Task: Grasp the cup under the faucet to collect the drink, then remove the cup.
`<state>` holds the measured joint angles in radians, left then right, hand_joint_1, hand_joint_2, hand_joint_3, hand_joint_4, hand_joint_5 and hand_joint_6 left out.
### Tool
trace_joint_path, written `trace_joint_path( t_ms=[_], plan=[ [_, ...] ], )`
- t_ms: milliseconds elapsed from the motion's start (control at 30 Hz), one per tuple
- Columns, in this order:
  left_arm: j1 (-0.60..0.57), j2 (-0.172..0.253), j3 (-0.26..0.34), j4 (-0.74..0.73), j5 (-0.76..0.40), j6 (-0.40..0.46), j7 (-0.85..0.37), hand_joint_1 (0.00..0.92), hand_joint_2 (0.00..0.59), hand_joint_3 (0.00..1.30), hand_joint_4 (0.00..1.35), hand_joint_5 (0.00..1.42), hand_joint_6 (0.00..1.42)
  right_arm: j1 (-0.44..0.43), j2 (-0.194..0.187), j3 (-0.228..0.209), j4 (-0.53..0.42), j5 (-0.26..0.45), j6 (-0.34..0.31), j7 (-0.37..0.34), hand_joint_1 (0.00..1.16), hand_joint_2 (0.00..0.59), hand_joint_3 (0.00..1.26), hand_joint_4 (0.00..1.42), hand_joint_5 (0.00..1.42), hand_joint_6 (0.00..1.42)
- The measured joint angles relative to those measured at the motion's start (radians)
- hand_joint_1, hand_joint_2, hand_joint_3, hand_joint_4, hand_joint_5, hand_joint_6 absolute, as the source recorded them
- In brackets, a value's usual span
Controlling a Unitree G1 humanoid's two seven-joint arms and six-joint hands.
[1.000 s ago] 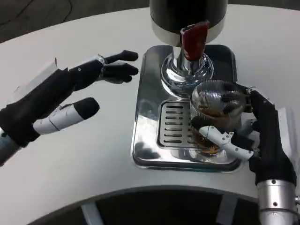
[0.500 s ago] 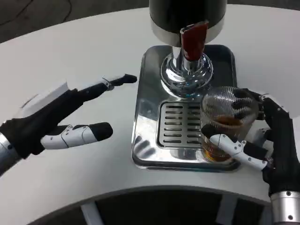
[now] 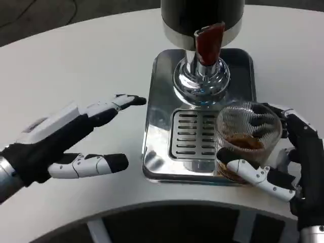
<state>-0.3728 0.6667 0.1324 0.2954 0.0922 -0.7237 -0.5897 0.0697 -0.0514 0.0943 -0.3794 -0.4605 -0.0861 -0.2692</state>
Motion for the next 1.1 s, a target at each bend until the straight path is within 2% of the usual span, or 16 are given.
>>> trace_joint_path(
  t_ms=[100, 267, 433, 800, 900, 1100],
  plan=[
    [0.034, 0.005, 0.000, -0.056, 0.029, 0.022, 0.018, 0.000, 0.089, 0.04, 0.00, 0.00, 0.01, 0.025, 0.001, 0.020, -0.033, -0.012, -0.001, 0.010, 0.90, 0.148, 0.88, 1.01, 1.25, 1.38],
    [0.103, 0.026, 0.004, -0.166, 0.073, 0.079, 0.041, 0.000, 0.089, 0.01, 0.00, 0.00, 0.00, 0.045, 0.002, 0.077, -0.061, -0.033, -0.007, 0.028, 0.89, 0.147, 0.90, 1.03, 1.26, 1.39],
    [0.162, 0.031, 0.011, -0.262, 0.078, 0.132, 0.051, 0.000, 0.090, 0.00, 0.00, 0.00, 0.00, 0.049, 0.002, 0.100, -0.061, -0.035, -0.011, 0.035, 0.90, 0.148, 0.90, 1.03, 1.26, 1.40],
    [0.256, 0.042, 0.020, -0.431, 0.084, 0.191, 0.059, 0.000, 0.081, 0.00, 0.00, 0.00, 0.00, 0.085, -0.015, 0.113, -0.116, -0.031, -0.023, 0.078, 0.90, 0.141, 0.91, 1.04, 1.26, 1.40],
    [0.311, 0.045, 0.041, -0.497, 0.080, 0.202, 0.059, 0.000, 0.081, 0.00, 0.00, 0.00, 0.00, 0.122, -0.038, 0.106, -0.168, -0.021, -0.023, 0.107, 0.90, 0.140, 0.91, 1.04, 1.27, 1.40],
    [0.408, 0.048, 0.069, -0.604, 0.072, 0.227, 0.059, 0.000, 0.081, 0.00, 0.00, 0.00, 0.00, 0.176, -0.050, 0.088, -0.241, -0.007, -0.023, 0.142, 0.91, 0.139, 0.92, 1.04, 1.27, 1.40]
  ],
)
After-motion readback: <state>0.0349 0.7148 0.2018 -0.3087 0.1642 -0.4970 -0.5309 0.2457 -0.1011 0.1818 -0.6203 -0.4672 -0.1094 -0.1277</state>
